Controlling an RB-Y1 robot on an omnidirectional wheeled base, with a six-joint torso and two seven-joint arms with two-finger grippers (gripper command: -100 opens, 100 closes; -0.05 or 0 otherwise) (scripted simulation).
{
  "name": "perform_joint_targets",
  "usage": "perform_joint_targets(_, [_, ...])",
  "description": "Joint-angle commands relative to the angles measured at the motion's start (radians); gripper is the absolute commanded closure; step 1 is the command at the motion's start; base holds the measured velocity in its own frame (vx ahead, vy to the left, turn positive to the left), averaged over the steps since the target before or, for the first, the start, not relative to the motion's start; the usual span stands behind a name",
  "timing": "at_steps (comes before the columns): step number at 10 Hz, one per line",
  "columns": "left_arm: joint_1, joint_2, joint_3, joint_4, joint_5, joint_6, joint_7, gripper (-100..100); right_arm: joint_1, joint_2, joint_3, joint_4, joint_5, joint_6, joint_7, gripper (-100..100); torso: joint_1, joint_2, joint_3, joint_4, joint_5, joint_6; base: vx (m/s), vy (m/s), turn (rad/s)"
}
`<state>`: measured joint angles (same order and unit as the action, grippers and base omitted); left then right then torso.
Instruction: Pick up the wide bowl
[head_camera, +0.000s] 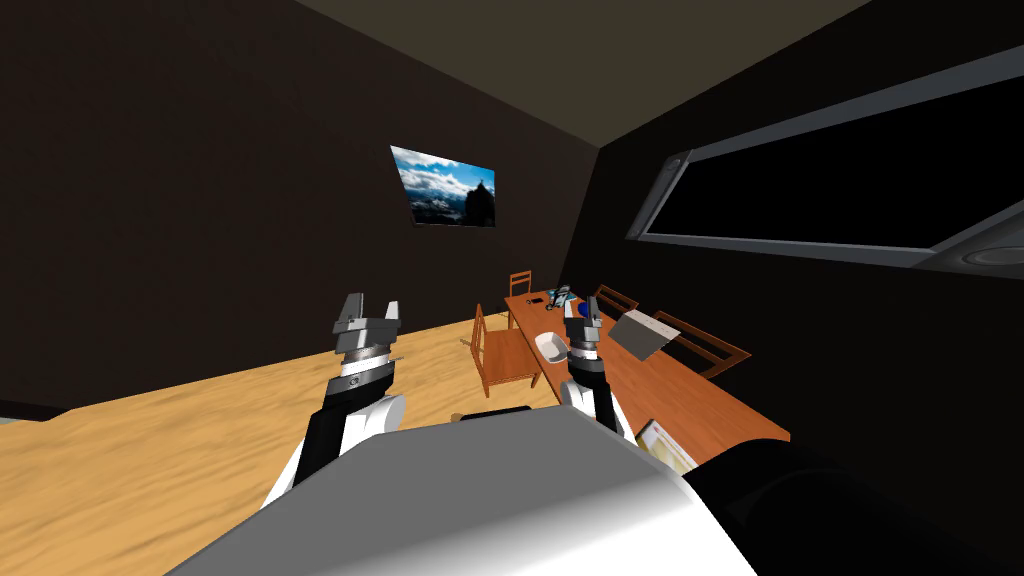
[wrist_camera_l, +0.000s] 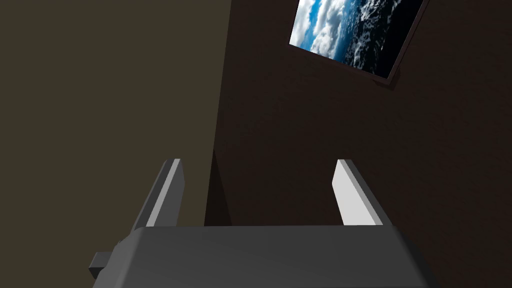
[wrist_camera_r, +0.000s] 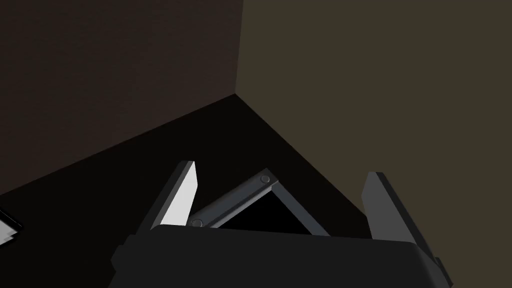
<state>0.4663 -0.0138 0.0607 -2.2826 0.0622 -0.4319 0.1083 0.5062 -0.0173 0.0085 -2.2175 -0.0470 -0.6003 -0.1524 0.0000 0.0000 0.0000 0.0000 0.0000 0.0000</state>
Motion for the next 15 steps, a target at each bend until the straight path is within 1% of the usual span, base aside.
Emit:
perform_joint_targets(1, [0.0, 0.0, 0.0, 0.0, 0.0, 0.0, 0.0, 0, -0.005, -0.029, 0.005, 0.008, 0.014, 0.007, 0.003, -100, 0.0, 0.0, 0.0, 0.0, 0.0, 0.0, -0.007, 0.019, -0.009])
perform_joint_targets(3, [0.0, 0.0, 0.0, 0.0, 0.0, 0.0, 0.0, 0, -0.017, -0.072, 0.016, 0.027, 0.045, 0.023, 0.009, -100, 0.003, 0.0, 0.0, 0.0, 0.001, 0.0, -0.012, 0.055, -0.021])
perform_joint_targets(5, [0.0, 0.0, 0.0, 0.0, 0.0, 0.0, 0.0, 0, -0.035, -0.115, 0.033, 0.054, 0.091, 0.047, 0.017, -100, 0.006, 0.002, 0.001, 0.0, 0.001, 0.0, -0.037, 0.105, -0.025])
perform_joint_targets(10, [0.0, 0.0, 0.0, 0.0, 0.0, 0.0, 0.0, 0, -0.091, -0.214, 0.099, 0.15, 0.24, 0.129, 0.045, -100, 0.01, 0.003, 0.002, 0.001, 0.002, 0.0, -0.042, 0.148, -0.04])
perform_joint_targets(11, [0.0, 0.0, 0.0, 0.0, 0.0, 0.0, 0.0, 0, -0.091, -0.214, 0.099, 0.15, 0.254, 0.129, 0.045, -100, 0.01, 0.003, 0.002, 0.001, 0.002, 0.0, -0.037, 0.118, -0.018])
perform_joint_targets(13, [0.0, 0.0, 0.0, 0.0, 0.0, 0.0, 0.0, 0, -0.117, -0.253, 0.131, 0.195, 0.322, 0.168, 0.06, -100, 0.007, 0.001, 0.001, 0.0, 0.002, 0.0, -0.03, 0.129, -0.035])
perform_joint_targets(14, [0.0, 0.0, 0.0, 0.0, 0.0, 0.0, 0.0, 0, -0.117, -0.253, 0.131, 0.195, 0.333, 0.168, 0.06, -100, 0.01, 0.002, 0.001, 0.0, 0.002, 0.0, -0.044, 0.125, -0.019])
perform_joint_targets(15, [0.0, 0.0, 0.0, 0.0, 0.0, 0.0, 0.0, 0, -0.131, -0.272, 0.147, 0.219, 0.371, 0.188, 0.069, -100, 0.008, 0.002, 0.001, 0.001, 0.002, 0.0, -0.036, 0.102, -0.017])
